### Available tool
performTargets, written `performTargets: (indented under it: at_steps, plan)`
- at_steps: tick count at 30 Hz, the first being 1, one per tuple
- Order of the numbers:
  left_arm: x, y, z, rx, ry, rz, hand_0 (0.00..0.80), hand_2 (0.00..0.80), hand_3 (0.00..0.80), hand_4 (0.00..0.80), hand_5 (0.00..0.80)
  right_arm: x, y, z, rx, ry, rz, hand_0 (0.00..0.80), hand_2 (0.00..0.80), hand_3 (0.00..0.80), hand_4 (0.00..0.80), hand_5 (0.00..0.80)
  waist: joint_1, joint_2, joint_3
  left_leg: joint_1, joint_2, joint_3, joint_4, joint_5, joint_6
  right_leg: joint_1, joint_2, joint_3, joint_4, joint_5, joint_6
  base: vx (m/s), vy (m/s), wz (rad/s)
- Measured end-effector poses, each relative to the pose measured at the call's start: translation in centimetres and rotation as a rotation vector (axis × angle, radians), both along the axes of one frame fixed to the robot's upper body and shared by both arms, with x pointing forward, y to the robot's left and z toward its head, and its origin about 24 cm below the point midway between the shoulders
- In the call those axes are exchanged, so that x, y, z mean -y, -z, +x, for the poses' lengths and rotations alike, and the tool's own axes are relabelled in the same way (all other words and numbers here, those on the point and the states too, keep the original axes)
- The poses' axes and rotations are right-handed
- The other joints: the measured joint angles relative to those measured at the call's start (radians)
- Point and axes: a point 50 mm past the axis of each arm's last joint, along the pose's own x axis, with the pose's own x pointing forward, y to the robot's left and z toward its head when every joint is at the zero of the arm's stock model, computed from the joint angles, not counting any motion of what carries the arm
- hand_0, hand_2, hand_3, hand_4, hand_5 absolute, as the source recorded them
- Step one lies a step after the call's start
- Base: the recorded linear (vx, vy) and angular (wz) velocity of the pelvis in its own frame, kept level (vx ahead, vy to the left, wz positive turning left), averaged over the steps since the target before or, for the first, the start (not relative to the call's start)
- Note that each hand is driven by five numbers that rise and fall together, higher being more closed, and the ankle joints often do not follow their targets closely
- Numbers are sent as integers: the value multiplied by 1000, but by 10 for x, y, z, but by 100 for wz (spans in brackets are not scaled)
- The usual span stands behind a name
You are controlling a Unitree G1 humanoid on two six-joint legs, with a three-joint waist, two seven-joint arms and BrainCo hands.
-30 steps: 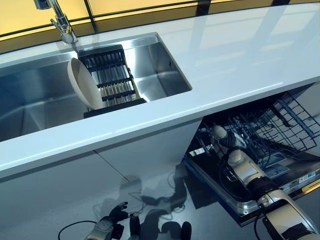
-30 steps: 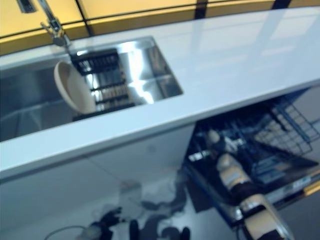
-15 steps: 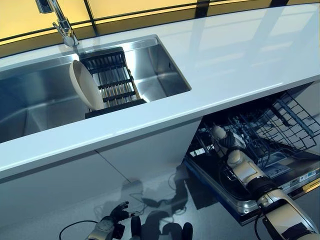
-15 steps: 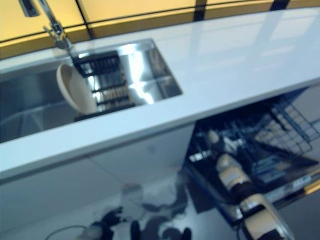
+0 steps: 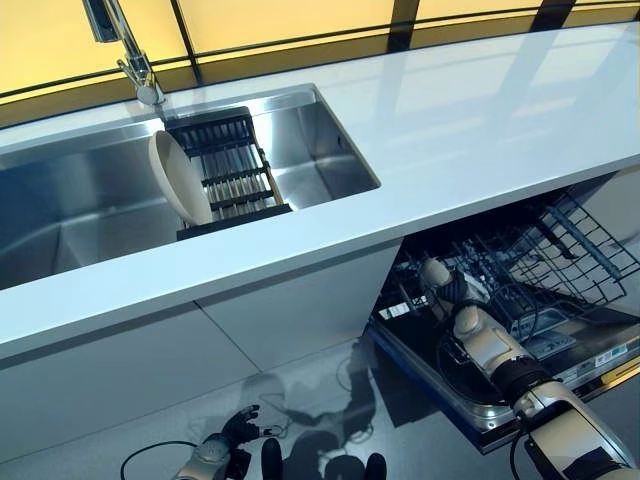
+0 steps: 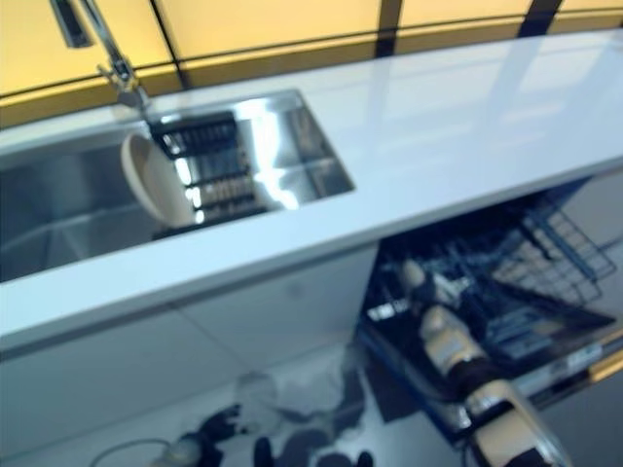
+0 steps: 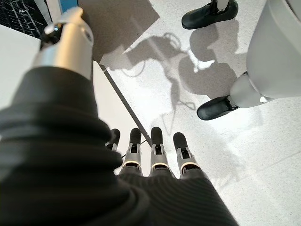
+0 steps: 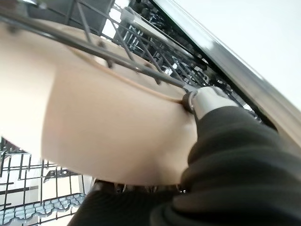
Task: Take plates into dishwasher
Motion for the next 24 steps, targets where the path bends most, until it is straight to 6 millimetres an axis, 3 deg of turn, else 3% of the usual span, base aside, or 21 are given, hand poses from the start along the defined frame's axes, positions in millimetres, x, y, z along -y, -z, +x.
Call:
performTargets:
  at_steps: [1, 9, 24]
  plan:
    - [0, 0, 0, -1, 0, -1, 0, 0, 0, 0, 0, 0, 0, 0, -1, -2, 1, 0, 0, 0, 0, 0, 0, -1, 0, 0, 0, 0, 0, 0, 0, 0, 0, 0, 1, 0, 0, 0, 0, 0]
    - [4, 1, 0, -1, 0, -8, 0, 0, 0, 0, 0, -13, 1, 1, 3, -33, 26, 0, 0, 0, 0, 0, 0, -3, -2, 0, 0, 0, -1, 1, 0, -2, 0, 0, 3, 0, 0, 0, 0, 0]
    - [4, 1, -1, -4, -4, -4, 0, 0, 0, 0, 0, -18, 1, -2, 17, -53, 41, 0, 0, 0, 0, 0, -1, -16, -8, 0, 0, 0, -4, 1, 0, -2, 0, 0, 3, 0, 1, 0, 0, 0]
